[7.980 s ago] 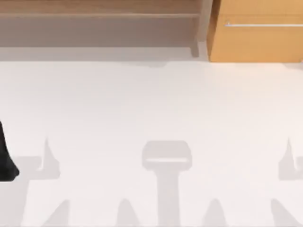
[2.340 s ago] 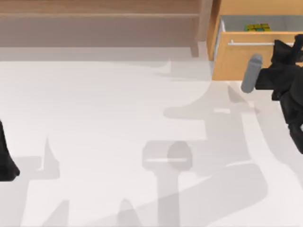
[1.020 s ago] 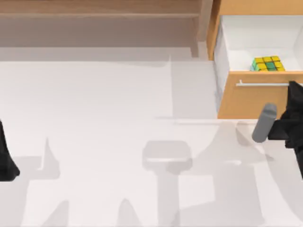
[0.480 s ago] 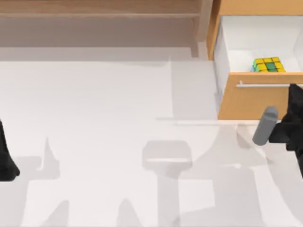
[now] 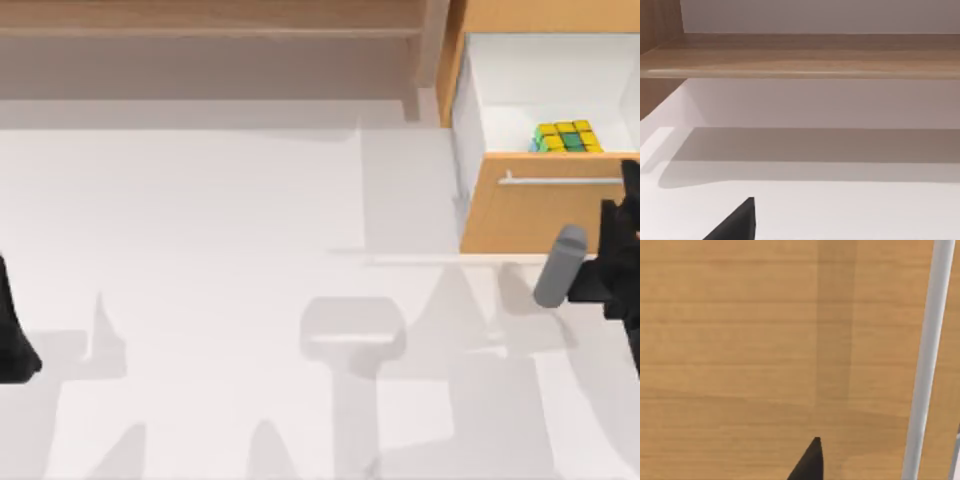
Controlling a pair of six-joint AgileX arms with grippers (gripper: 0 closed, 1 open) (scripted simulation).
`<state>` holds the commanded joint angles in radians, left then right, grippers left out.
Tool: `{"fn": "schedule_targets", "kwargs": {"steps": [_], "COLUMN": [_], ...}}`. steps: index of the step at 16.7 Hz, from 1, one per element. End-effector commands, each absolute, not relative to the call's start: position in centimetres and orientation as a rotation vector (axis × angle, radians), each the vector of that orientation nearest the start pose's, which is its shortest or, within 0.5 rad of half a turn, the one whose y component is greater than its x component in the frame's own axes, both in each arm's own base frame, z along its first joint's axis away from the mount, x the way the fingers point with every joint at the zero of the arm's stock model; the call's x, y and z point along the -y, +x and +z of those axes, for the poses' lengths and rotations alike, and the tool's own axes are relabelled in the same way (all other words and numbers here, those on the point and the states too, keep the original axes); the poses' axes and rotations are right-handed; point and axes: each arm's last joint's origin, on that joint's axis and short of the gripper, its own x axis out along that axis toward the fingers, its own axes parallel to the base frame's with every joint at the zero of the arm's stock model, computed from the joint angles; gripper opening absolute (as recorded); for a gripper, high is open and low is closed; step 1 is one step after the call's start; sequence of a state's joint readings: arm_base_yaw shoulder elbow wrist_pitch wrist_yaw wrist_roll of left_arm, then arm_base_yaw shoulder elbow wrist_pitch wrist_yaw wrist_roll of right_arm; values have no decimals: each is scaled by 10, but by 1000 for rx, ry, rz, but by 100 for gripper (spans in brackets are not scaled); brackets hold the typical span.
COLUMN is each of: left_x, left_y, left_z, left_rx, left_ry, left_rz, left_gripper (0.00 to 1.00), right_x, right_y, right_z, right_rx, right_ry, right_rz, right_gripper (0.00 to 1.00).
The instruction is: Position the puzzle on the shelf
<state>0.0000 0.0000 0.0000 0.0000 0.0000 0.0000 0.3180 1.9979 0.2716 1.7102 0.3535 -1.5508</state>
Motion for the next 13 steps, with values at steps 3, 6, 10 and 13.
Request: {"fn": "schedule_targets", "kwargs": {"steps": [3,6,10,13], "left_x": [1,1,1,1], "left_y": [106,106,106,106], "left_z": [160,160,160,160], "left_rx": [0,0,0,0], "left_ry": [0,0,0,0], "left_rz": [0,0,0,0], "left_gripper": [100,100,100,100], "right_x": [-70,-70,-70,-70], "right_y": [243,243,243,238], "right_z": [87,87,87,87], "right_rx": [-19,-19,-18,-18], "right_ry": [-1570,-1570,-1569,-1569], "right_rz": [-2,-2,-4,-3], "right_gripper": [100,100,100,100]}}
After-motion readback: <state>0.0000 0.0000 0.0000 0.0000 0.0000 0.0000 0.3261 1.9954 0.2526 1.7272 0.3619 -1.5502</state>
